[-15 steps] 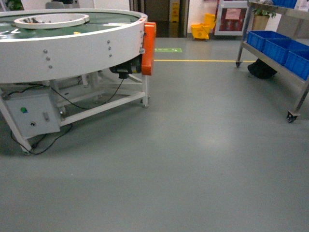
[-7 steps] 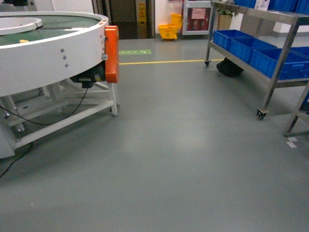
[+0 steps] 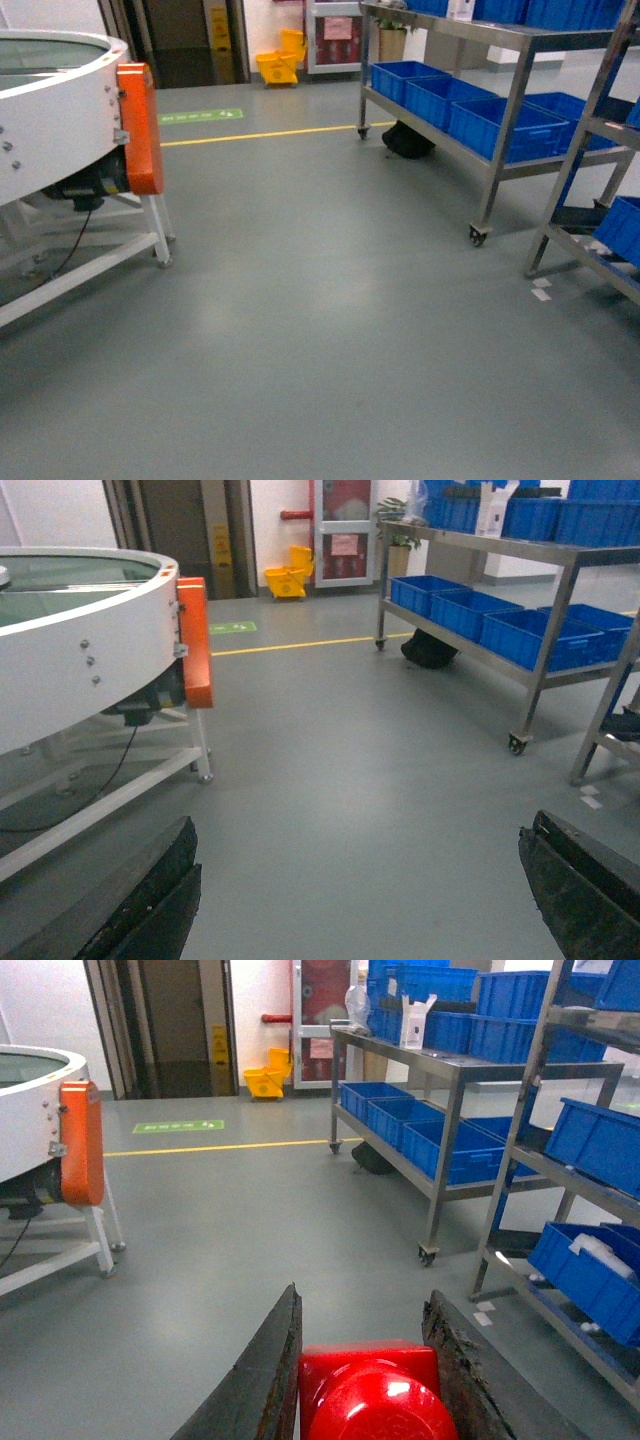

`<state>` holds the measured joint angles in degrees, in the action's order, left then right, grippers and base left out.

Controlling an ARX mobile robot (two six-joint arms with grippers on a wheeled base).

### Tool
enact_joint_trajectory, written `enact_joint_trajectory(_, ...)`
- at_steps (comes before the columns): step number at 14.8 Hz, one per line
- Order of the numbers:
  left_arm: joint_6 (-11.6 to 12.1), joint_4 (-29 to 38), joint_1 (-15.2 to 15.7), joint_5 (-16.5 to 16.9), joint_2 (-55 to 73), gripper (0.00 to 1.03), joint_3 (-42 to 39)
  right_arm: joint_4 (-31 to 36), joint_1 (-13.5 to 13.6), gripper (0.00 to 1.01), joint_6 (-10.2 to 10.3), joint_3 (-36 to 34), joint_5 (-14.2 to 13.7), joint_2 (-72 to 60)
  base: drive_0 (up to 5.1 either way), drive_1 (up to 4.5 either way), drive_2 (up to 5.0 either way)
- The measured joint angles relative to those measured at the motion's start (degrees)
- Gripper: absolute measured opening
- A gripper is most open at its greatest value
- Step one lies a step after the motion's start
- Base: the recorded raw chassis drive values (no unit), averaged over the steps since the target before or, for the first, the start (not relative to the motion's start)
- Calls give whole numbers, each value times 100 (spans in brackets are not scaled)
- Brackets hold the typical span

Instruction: Pick red block from blue box to shelf

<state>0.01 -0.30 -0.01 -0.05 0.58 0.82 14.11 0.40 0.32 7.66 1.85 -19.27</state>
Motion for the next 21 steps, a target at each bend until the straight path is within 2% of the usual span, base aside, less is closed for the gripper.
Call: enact_joint_trajectory(21, 0, 4, -4, -2, 0, 98, 0, -7, 2, 29, -15, 0, 7, -11, -146, 249, -541)
